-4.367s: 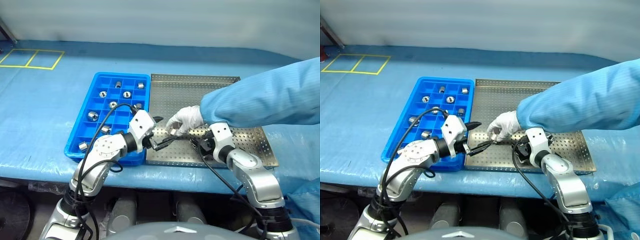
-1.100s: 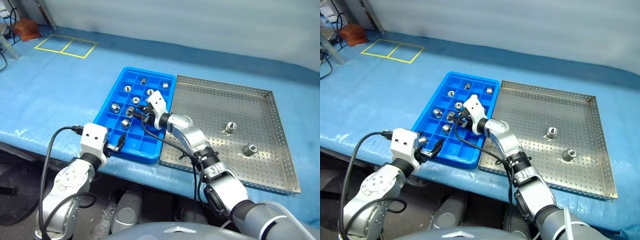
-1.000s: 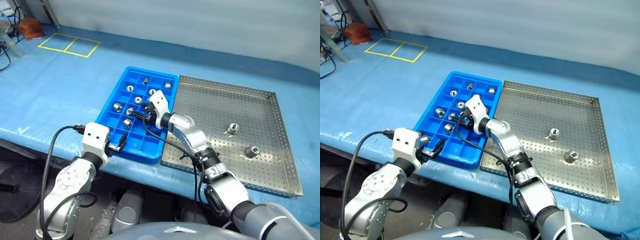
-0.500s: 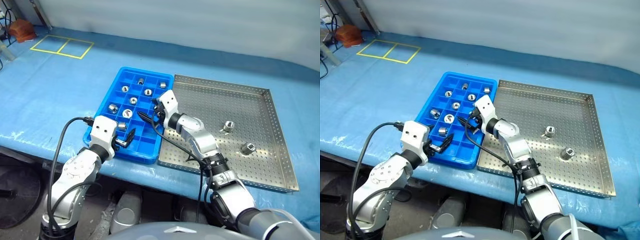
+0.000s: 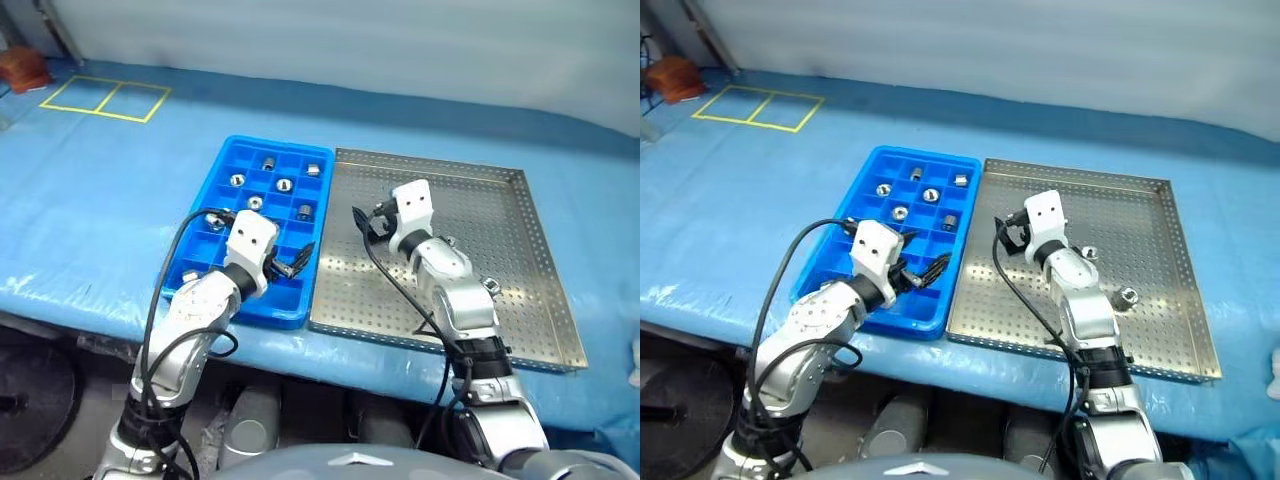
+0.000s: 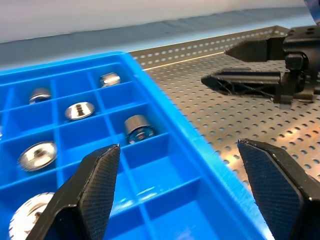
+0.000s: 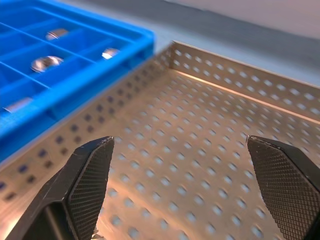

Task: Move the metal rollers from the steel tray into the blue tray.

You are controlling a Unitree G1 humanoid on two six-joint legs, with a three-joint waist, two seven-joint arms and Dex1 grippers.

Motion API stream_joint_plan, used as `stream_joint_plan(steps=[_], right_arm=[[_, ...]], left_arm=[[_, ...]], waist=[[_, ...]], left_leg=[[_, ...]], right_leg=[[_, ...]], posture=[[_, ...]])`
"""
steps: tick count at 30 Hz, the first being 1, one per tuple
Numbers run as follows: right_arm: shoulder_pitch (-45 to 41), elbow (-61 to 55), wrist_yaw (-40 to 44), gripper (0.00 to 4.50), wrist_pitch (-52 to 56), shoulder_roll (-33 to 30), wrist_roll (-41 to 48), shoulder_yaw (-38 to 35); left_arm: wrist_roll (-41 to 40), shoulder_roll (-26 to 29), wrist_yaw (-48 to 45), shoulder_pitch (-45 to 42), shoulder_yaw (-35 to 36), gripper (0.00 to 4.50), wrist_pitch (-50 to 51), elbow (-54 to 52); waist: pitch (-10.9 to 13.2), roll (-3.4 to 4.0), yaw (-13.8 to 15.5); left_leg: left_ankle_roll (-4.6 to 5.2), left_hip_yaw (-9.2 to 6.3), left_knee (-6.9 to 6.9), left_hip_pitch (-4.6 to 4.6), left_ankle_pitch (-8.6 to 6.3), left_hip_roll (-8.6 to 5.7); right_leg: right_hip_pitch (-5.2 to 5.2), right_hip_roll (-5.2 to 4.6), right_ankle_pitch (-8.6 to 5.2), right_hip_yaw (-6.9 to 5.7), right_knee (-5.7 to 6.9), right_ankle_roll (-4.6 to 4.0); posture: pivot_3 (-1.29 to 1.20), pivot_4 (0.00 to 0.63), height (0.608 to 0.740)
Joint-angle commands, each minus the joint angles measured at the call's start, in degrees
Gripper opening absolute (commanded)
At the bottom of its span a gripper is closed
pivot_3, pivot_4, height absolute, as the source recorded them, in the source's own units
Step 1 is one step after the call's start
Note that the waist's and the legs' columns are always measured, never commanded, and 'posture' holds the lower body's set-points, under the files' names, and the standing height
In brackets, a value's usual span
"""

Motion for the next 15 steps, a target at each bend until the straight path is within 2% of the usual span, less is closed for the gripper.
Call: stream_joint_plan(steps=[1,9,15], right_arm=[[0.8,-4.0,-3.8,4.47,1.0,-0.4,-1.7,-2.1],[1.6,-0.9,-9.9,4.47,1.1,0.3,-3.2,-4.9],[0.8,3.7,-14.3,4.47,1.1,2.2,-2.1,-8.1]], left_arm=[[0.8,-0.7,-1.6,-3.3,-1.9,4.13,-3.6,2.6],[0.7,-1.3,-3.5,-5.1,-3.6,4.13,-5.2,4.6],[0.7,-0.9,-3.6,-3.8,-3.5,4.13,-4.6,3.7]], waist=[[0.0,0.00,-1.1],[0.0,0.00,-4.4],[0.0,0.00,-4.9]], left_leg=[[0.00,0.00,0.01,0.01,0.00,0.00],[0.02,0.00,0.07,0.02,0.01,-0.01],[0.05,-0.01,0.08,0.05,0.02,-0.01]], right_leg=[[0.01,0.00,0.00,0.00,0.02,0.00],[0.05,0.00,0.01,0.03,0.03,0.02],[0.07,0.01,0.02,0.05,0.07,0.03]], posture=[[0.22,0.150,0.740],[0.18,0.150,0.740],[0.18,0.150,0.740]])
